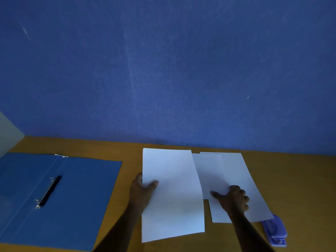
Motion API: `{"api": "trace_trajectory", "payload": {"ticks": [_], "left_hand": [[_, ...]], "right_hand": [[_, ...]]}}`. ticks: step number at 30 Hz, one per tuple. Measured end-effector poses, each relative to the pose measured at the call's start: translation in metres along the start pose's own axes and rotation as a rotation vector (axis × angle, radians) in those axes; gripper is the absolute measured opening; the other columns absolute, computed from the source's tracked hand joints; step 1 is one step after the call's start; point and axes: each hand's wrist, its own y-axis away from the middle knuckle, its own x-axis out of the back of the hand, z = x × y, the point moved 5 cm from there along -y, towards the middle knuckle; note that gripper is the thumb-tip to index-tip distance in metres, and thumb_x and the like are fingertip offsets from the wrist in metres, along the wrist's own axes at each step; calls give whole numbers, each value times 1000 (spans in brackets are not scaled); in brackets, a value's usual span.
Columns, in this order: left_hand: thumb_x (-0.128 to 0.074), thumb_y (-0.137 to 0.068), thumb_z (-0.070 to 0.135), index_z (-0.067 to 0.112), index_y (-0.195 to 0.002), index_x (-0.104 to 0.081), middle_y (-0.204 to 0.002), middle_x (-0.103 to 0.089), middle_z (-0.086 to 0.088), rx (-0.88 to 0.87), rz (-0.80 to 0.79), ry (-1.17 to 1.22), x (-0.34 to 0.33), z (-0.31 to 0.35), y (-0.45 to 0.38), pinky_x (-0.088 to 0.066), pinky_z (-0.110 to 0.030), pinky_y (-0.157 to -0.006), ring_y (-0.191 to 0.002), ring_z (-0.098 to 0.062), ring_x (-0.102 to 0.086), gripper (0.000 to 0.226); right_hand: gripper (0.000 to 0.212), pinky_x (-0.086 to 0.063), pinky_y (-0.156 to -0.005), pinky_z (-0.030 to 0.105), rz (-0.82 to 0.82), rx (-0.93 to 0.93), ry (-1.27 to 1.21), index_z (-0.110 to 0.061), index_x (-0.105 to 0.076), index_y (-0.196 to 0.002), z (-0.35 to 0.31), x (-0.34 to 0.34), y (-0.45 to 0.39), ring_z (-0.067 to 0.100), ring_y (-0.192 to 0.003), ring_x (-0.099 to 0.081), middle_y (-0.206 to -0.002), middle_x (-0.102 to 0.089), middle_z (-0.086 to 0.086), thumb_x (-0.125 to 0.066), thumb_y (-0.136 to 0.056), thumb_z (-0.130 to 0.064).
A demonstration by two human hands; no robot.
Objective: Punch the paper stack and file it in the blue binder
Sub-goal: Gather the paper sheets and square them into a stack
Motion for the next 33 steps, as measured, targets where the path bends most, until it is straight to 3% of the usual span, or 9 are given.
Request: {"api": "trace_trajectory", "payload": {"ticks": [8,13,16,18,22,24,26,29,33], "left_hand": [[-79,-80,14,17,-132,-50,-123,-63,0,-25,-21,38,-5,5,-3,-54,-41,-94,-113,-23,-62,60],[-75,-83,10,24,-153,-26,-142,-41,12,-87,-62,1,-5,12,-2,-42,-36,-104,-125,-11,-44,86],[-74,-85,12,19,-129,-62,-130,-55,9,-98,-72,-93,-4,9,-2,-38,-26,-105,-123,-13,-51,45],[-74,-85,12,15,-111,-73,-121,-66,2,-45,-83,-95,-3,2,-4,-43,-33,-107,-115,-18,-59,26],[-76,-83,23,22,-86,-78,-102,-74,2,110,-75,91,-4,-2,-2,-52,-39,-97,-105,-21,-66,3],[-68,-87,41,17,-84,-78,-96,-72,8,192,-60,201,-6,4,-1,-49,-35,-91,-99,-17,-65,26],[-52,-90,60,15,-91,-77,-101,-70,6,272,-67,248,-7,6,-2,-47,-40,-94,-98,-17,-63,52],[-38,-82,81,23,-120,-68,-122,-69,-8,320,-299,520,-16,5,-6,-48,-56,-100,-113,-32,-65,76],[-53,-93,56,20,-128,-64,-124,-69,-8,297,-378,598,-15,18,-4,-47,-56,-101,-114,-32,-65,51]], "right_hand": [[70,-44,-97,52,-71,-66,-162,-14,-52,-119,-4,-1,-5,37,-114,-54,-122,-60,14,-89,-65,-39],[48,-60,-81,44,-17,-29,-617,-6,-62,-120,-12,12,5,28,-79,-65,-107,-72,19,-82,-76,-6],[17,-63,-71,48,38,30,-882,2,-73,-101,-18,25,10,32,-78,-70,-98,-72,17,-72,-84,0],[6,-62,-75,48,43,154,-1072,3,-72,-90,-26,37,15,40,-91,-70,-95,-72,16,-69,-85,6],[37,-60,-86,28,-118,502,-1313,-9,-77,-84,-45,63,37,22,-101,-73,-98,-78,8,-57,-84,22],[52,-59,-84,28,-211,630,-1316,-13,-79,-78,-49,67,46,23,-101,-73,-97,-79,6,-48,-83,29],[47,-60,-83,33,-270,725,-1290,-8,-76,-74,-49,64,52,29,-102,-72,-95,-78,9,-47,-82,29],[9,-60,-85,41,-320,832,-1253,-2,-70,-71,-50,58,61,35,-101,-72,-93,-77,15,-65,-76,4],[9,-58,-88,48,-356,932,-1159,-8,-67,-68,-46,41,61,37,-100,-72,-93,-77,18,-65,-72,0]]}}
